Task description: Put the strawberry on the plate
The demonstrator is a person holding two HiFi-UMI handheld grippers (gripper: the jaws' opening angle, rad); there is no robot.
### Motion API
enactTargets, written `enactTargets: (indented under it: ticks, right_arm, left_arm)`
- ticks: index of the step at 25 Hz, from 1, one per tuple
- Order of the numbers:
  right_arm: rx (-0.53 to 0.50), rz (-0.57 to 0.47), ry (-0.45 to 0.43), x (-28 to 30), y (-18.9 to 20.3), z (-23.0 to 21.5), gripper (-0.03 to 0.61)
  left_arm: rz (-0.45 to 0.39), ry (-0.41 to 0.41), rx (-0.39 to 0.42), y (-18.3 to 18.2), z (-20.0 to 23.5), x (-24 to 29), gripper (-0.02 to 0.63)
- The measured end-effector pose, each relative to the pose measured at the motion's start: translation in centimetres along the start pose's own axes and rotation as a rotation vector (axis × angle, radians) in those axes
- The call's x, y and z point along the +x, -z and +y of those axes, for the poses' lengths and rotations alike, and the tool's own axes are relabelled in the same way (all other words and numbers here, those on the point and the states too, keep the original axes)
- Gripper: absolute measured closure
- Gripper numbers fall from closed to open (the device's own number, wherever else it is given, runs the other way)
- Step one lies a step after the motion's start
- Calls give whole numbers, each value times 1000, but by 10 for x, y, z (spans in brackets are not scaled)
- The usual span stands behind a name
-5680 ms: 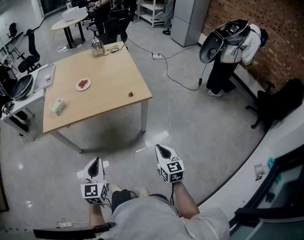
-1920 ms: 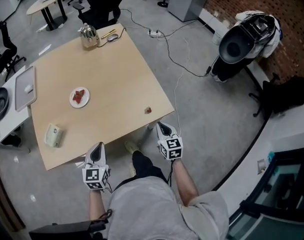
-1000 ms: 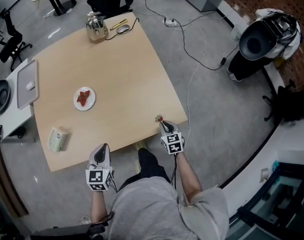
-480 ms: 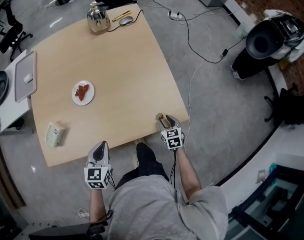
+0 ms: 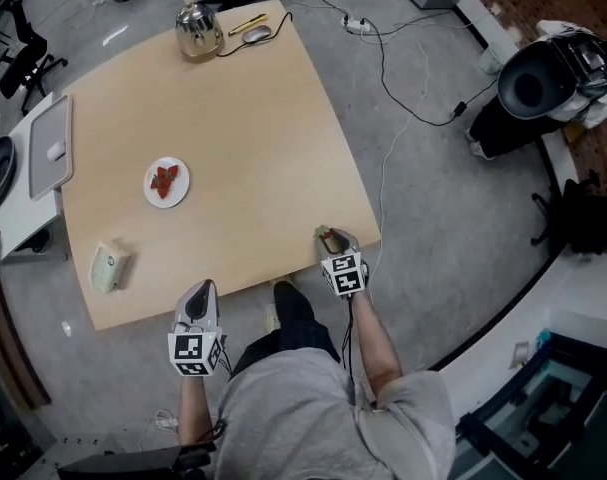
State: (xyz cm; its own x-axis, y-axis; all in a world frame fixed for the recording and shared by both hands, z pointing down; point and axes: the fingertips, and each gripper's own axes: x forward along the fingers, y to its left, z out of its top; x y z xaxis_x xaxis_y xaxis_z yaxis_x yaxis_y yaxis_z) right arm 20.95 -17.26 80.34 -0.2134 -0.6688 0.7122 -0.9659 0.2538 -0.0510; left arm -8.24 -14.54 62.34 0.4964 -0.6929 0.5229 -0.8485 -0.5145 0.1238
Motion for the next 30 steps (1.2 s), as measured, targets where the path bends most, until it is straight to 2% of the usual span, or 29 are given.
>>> enactTargets:
  ticks: [15,30]
  right_arm:
    - [11,-10,1,-2,-10,0,439]
    - [-68,-120,-63,-17,-83,33,440]
  left_arm:
    - [-19,-7,-25,1,5,1,594]
    - [-94,-60,-112,-9,27,-16,594]
